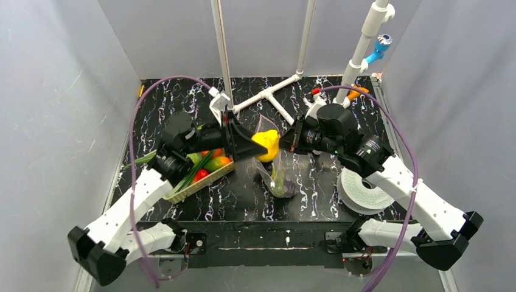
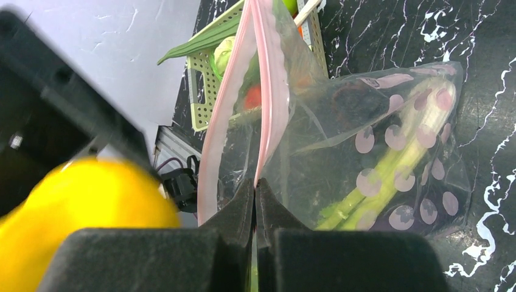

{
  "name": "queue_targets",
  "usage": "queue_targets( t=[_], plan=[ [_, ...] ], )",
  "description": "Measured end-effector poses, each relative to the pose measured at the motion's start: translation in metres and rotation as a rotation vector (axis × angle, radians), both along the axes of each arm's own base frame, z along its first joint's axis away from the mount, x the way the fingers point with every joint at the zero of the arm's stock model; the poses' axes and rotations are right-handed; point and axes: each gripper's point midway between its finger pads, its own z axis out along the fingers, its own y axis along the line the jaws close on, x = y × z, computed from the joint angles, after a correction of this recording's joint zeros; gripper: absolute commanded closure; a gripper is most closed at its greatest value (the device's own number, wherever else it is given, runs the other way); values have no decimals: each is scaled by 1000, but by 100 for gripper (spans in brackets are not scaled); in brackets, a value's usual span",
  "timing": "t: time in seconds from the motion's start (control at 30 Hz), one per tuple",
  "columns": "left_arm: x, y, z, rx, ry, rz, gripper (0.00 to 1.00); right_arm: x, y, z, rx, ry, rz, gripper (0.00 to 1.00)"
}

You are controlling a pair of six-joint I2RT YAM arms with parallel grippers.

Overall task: Place the food in the zip-top bag and seal the zipper
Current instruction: Place the fake fruit in the zipper food storage bag.

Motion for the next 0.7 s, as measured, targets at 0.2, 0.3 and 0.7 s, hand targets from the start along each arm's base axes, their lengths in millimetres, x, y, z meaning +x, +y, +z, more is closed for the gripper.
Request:
queue_targets(
  t=[0.2,0.3,0.7],
  plan=[
    [-33,3,13,19,-163,60,90,-3,-4,8,17,-19,-4,99],
    [-23,4,-1,61,-146,127,86,-4,-8,13,27,-33,-12,99],
    [4,-1,-70,286,9,215,52,-6,-11,8,27,-31,-19,99]
  ],
)
